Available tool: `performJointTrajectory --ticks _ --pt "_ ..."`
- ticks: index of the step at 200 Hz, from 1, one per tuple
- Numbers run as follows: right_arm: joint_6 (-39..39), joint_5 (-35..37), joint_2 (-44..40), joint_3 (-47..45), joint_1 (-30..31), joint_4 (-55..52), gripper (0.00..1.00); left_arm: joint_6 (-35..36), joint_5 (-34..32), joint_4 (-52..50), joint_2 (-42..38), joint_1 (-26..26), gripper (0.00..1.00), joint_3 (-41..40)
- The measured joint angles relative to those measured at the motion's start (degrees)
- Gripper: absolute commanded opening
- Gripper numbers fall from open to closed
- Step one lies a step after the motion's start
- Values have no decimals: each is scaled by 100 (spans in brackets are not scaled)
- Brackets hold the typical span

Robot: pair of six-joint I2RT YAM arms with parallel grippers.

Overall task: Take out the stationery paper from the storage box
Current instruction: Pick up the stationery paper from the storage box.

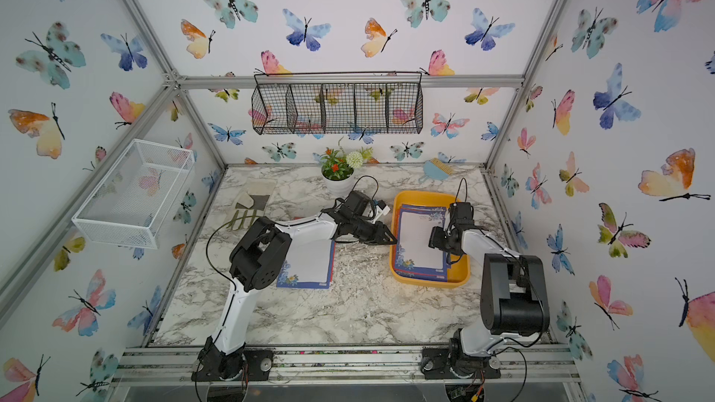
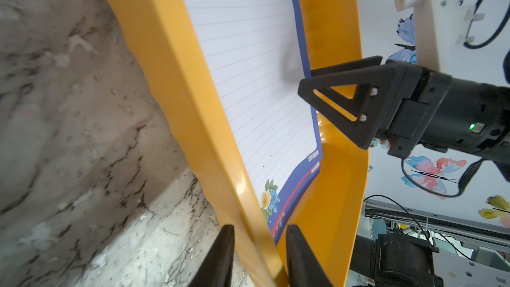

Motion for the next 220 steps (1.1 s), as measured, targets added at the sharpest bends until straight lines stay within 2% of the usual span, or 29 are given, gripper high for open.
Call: performJointTrajectory --ticks 69,137,220 --pt "4 -168 -98 0 -7 15 26 -2 4 0 13 -4 33 11" --pt "0 -1012 -210 -37 -9 348 22 -11 24 0 66 -15 29 66" --pt "-31 -1858 -210 -109 -11 619 22 -24 44 0 85 -15 25 85"
